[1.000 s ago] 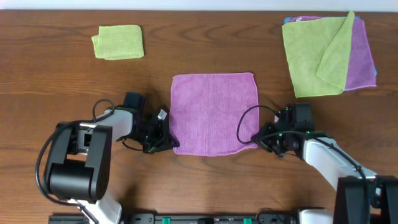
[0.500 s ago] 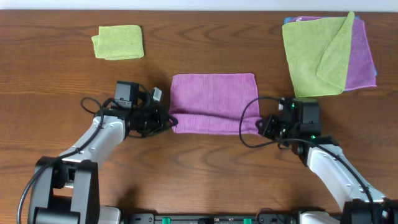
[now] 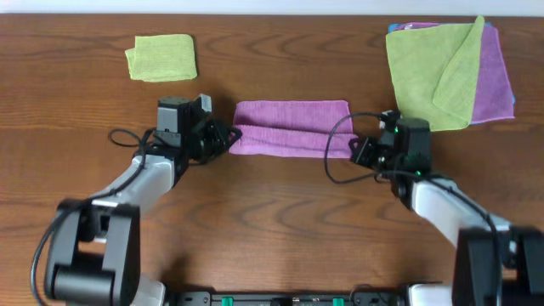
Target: Fold the cloth
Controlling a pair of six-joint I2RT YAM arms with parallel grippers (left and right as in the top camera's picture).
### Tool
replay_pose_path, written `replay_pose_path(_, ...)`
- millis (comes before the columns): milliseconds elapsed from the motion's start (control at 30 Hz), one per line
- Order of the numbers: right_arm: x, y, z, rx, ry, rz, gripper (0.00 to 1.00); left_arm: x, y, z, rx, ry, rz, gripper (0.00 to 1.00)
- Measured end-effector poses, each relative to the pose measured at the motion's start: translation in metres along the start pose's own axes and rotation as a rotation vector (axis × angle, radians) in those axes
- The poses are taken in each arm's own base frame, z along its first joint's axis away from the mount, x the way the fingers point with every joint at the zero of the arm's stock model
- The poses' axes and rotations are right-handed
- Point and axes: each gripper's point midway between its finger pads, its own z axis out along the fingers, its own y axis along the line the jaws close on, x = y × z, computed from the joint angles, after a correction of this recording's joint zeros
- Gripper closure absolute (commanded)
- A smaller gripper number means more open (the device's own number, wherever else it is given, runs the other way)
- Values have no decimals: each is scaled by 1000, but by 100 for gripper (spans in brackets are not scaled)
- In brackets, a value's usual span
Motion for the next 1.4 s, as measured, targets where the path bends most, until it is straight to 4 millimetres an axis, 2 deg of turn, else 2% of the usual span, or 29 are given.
replay_pose_path(267,-50,11,29,-1,-43,-68,99,-13,18,23,-13,-25,-73,94)
replay_pose_path(433,-73,13,49,10,-56,-96,99,-42,6,35,4,-59,-64,94)
replay_pose_path(567,-82,10,58,24,-63,-104,99,-63,-5,42,19,-88,-43,94)
replay_pose_path(667,-85,9,61,32,-67,-113,99,-67,-3,47,9,-82,-51,94)
replay_pose_path(900,-78,-2,68,62,-47,-122,99,-55,21,59,-41,-38,-97,94)
replay_pose_path(1233,-66,-15,83,92,-19,-133,93,-54,33,61,-86,-46,-110,94)
replay_pose_path(1367,-68,-21,86,118,-33,-145,91,-56,40,60,-122,-63,-103,90)
replay_pose_path(1400,-69,-22,85,126,-39,-150,90,-56,42,60,-130,-65,-100,86)
